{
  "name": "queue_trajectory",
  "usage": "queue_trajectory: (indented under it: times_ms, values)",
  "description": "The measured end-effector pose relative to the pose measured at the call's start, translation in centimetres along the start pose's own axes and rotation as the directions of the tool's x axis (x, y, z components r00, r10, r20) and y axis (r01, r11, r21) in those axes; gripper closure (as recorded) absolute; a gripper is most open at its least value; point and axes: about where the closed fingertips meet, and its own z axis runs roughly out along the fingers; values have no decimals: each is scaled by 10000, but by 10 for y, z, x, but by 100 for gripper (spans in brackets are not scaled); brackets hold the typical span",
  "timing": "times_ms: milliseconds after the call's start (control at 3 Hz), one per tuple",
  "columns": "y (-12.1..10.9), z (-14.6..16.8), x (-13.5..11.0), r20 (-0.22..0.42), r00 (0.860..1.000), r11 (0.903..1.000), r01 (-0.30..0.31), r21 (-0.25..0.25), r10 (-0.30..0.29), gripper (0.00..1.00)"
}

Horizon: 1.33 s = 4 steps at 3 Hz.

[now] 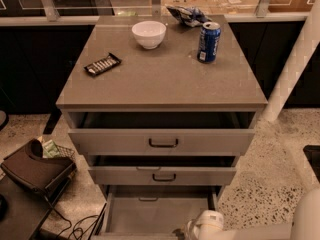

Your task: Close bottom drawer

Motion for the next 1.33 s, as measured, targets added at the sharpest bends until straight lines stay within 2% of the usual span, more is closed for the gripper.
queue_trajectory:
  times_ms: [333,667,1000,1333]
  values:
    - [-25,5,-2,66,9998,9994,201,266,-203,100]
    - [-24,5,-2,66,9998,9994,201,267,-203,100]
    - [-58,9,-4,141,9989,9967,440,682,-451,100]
    - [-57,9,-4,141,9989,9967,441,683,-452,100]
